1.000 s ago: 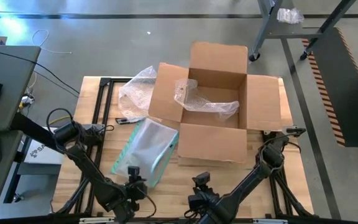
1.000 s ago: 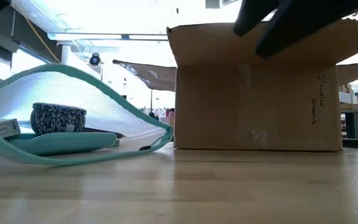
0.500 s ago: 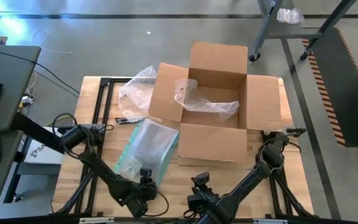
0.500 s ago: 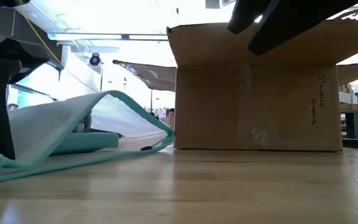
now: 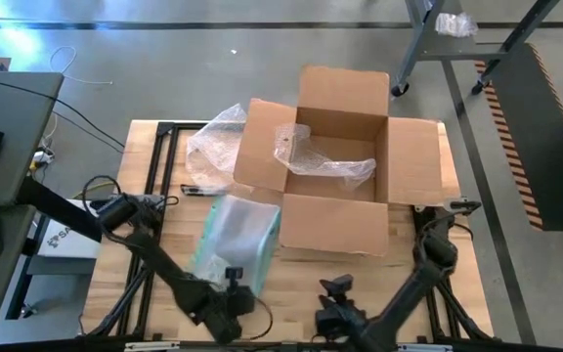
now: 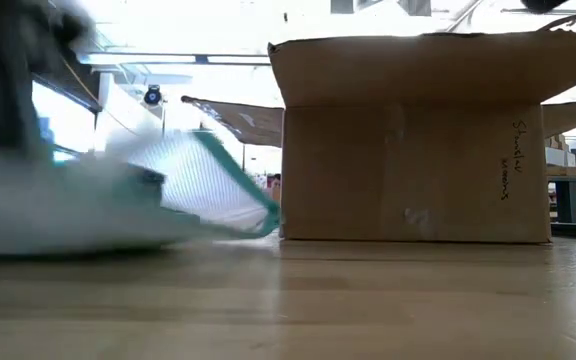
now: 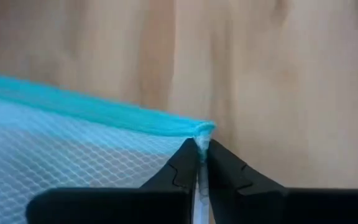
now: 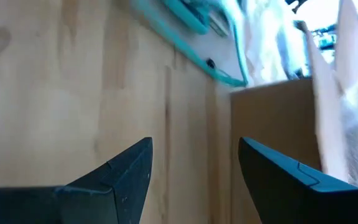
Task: Unpack boxes
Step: Close the white zip bag
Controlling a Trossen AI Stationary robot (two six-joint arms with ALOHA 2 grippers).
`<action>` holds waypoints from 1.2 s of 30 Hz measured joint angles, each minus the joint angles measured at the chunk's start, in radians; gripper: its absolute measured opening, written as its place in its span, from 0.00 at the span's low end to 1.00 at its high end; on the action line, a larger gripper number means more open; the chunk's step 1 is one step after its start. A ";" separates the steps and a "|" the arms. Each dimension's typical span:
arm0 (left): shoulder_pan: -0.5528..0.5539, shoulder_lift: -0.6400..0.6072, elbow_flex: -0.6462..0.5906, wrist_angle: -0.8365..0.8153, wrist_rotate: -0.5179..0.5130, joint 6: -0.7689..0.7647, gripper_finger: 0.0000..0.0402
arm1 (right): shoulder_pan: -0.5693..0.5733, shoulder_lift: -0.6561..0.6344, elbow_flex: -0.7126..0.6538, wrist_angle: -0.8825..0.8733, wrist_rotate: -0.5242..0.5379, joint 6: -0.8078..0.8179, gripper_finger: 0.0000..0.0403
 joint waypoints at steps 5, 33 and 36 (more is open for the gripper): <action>-0.128 -0.073 0.128 -0.214 -0.164 -0.118 0.00 | 0.057 -0.060 -0.087 0.195 -0.063 -0.073 0.55; -0.356 -0.129 0.159 -0.607 -0.295 -0.628 0.00 | -0.305 -0.129 -0.562 1.274 -0.366 -1.114 0.55; -0.356 -0.129 0.159 -0.607 -0.296 -0.635 0.00 | -0.299 -0.129 -0.562 1.272 -0.342 -1.194 0.55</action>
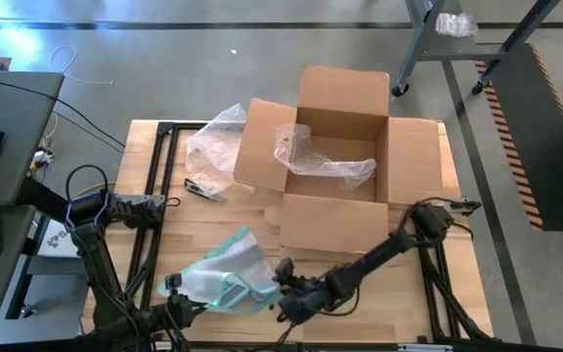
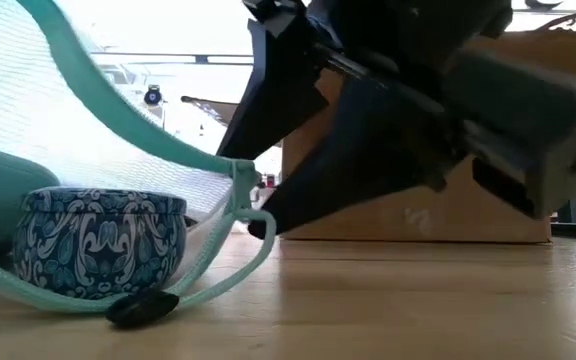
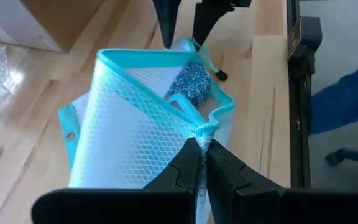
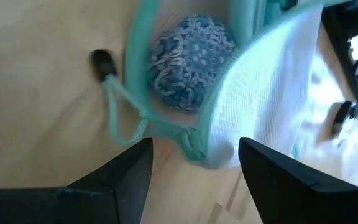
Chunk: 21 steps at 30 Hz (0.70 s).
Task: Unpack boxes
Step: Close the white zip bag
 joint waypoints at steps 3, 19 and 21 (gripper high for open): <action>0.000 0.000 0.000 0.000 0.000 -0.002 0.00 | 0.018 0.000 0.000 0.000 0.098 -0.078 0.55; 0.000 0.000 0.000 0.004 0.007 -0.025 0.00 | -0.035 0.045 0.000 0.072 -0.016 0.045 0.20; 0.000 0.000 0.000 0.009 -0.018 -0.033 0.00 | -0.031 0.019 0.000 0.055 -0.059 0.095 0.08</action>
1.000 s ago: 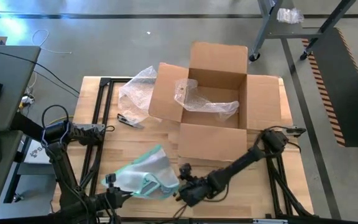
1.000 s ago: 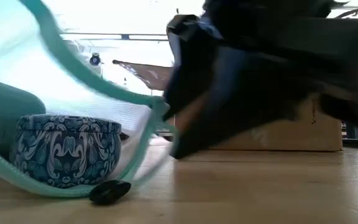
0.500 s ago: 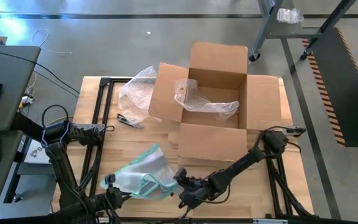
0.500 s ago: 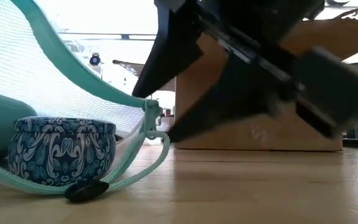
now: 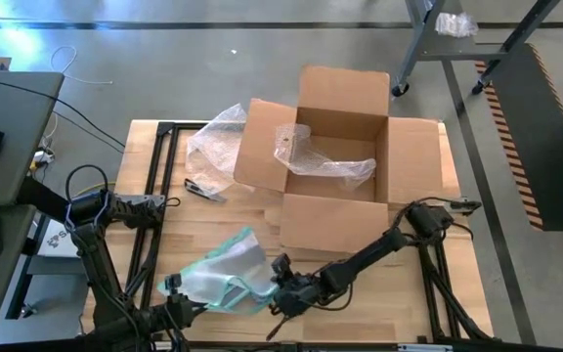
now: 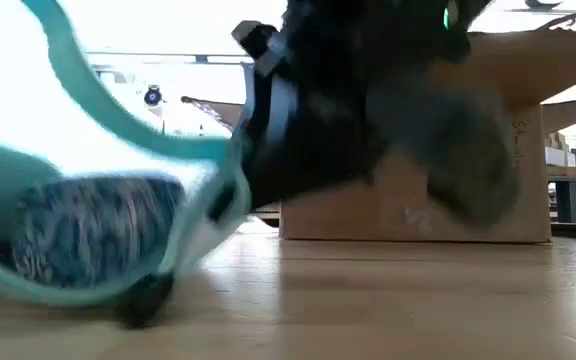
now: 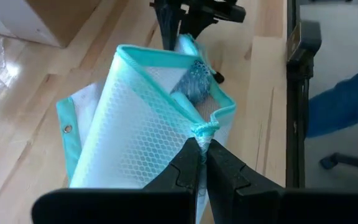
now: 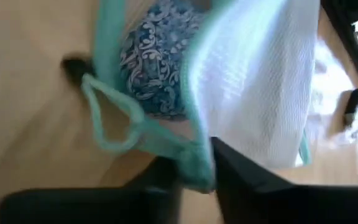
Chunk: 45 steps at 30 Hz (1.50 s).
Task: Unpack boxes
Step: Close the white zip bag
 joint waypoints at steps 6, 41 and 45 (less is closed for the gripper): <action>-0.016 -0.004 0.044 0.020 -0.215 -0.023 0.00 | 0.047 -0.159 0.000 -0.141 -0.050 0.275 0.01; -0.072 -0.062 -0.252 -0.082 -0.617 -0.665 0.13 | -0.037 -0.543 -0.003 -0.569 -0.167 0.855 0.00; -0.080 -0.136 -0.251 -0.117 -0.609 -0.661 0.22 | -0.039 -0.538 -0.029 -0.566 -0.248 0.877 0.00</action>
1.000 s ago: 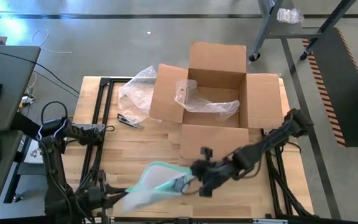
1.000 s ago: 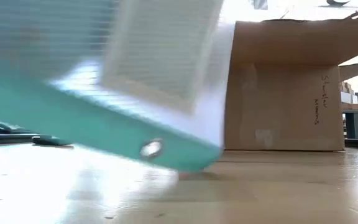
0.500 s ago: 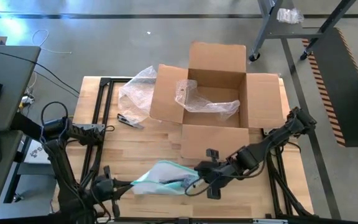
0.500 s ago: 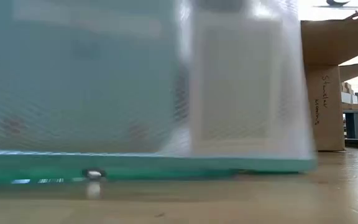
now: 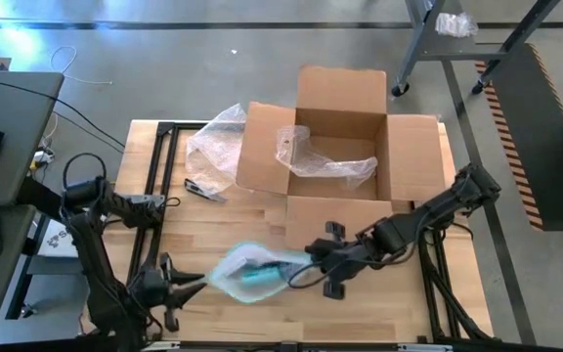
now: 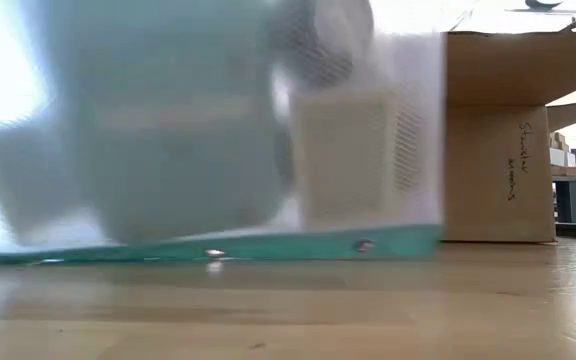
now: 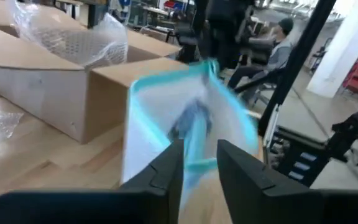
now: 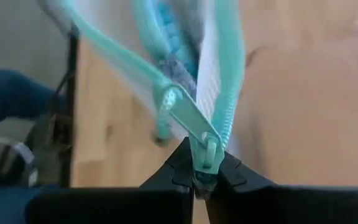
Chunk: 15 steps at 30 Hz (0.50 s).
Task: Unpack boxes
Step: Close the white zip bag
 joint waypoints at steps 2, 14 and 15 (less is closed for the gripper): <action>-0.001 -0.054 0.000 -0.008 0.062 0.040 0.26 | -0.003 0.000 -0.013 -0.002 -0.043 0.017 0.00; 0.193 -0.199 0.000 0.673 0.163 1.241 0.25 | -0.003 0.002 -0.018 0.158 -0.056 -0.021 0.00; 0.226 -0.191 0.000 0.786 0.182 1.344 0.25 | -0.003 0.002 -0.018 0.169 -0.057 -0.021 0.00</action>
